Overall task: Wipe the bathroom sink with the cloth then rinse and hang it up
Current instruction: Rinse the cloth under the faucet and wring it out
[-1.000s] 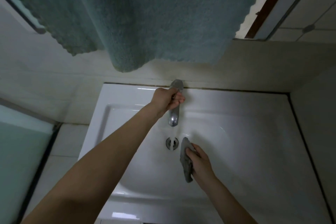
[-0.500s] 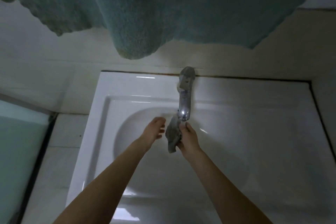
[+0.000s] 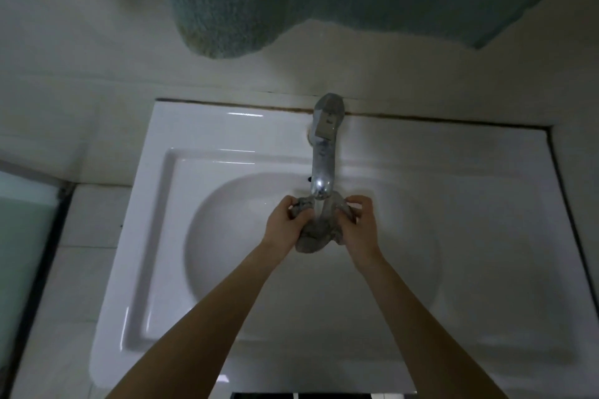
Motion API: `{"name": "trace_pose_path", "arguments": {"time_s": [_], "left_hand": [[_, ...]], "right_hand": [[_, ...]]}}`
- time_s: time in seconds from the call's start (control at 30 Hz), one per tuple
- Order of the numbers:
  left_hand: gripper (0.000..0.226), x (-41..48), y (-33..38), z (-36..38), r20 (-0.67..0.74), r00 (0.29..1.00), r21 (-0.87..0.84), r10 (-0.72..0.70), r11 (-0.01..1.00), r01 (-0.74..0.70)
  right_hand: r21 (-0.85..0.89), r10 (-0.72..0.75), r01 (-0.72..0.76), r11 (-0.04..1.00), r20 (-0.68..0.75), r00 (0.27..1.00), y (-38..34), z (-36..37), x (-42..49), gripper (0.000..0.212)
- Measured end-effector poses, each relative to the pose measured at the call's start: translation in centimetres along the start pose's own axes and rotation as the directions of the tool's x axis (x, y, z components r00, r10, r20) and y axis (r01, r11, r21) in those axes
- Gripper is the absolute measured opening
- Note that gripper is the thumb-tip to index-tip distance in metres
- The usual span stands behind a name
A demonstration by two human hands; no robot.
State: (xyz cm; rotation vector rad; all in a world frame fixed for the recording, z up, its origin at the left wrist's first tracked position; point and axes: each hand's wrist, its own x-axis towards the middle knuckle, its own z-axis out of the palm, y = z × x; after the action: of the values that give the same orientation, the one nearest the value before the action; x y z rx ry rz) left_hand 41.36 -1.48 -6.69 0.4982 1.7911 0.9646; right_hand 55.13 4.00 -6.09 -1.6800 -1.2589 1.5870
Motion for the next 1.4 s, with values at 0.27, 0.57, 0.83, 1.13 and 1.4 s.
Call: {"name": "trace_pose_path", "arguments": {"time_s": [0.27,0.57,0.83,1.13,1.4], "left_hand": [[0.021,-0.2,-1.2,-5.4,-0.072,0.992,0.046,0.099,0.994,-0.096],[0.021,-0.1,-2.2,-7.2,-0.085,0.996,-0.223,-0.009,0.975,-0.010],[0.016,0.9,-1.9,1.0,0.041,0.996,-0.135,-0.082,0.987,0.087],[0.021,0.5,-1.7,1.6,0.048,0.989,-0.216,-0.140,0.965,0.147],[0.023,-0.4,-3.0,-5.9,-0.199,0.968,-0.184,-0.153,0.976,0.116]], "right_hand": [[0.224,0.427,-0.453,0.863,0.154,0.891,0.5,3.9,0.6,0.046],[-0.003,0.365,-0.371,0.929,0.180,0.913,0.3,6.8,-0.3,0.063],[-0.185,-0.004,-0.012,0.983,-0.085,0.996,1.1,-1.3,0.2,0.007],[-0.152,-0.058,0.043,0.987,-0.096,0.994,1.0,-2.2,0.6,0.005],[-0.027,0.036,-0.034,0.999,0.065,0.997,1.1,5.8,0.3,0.006]]}}
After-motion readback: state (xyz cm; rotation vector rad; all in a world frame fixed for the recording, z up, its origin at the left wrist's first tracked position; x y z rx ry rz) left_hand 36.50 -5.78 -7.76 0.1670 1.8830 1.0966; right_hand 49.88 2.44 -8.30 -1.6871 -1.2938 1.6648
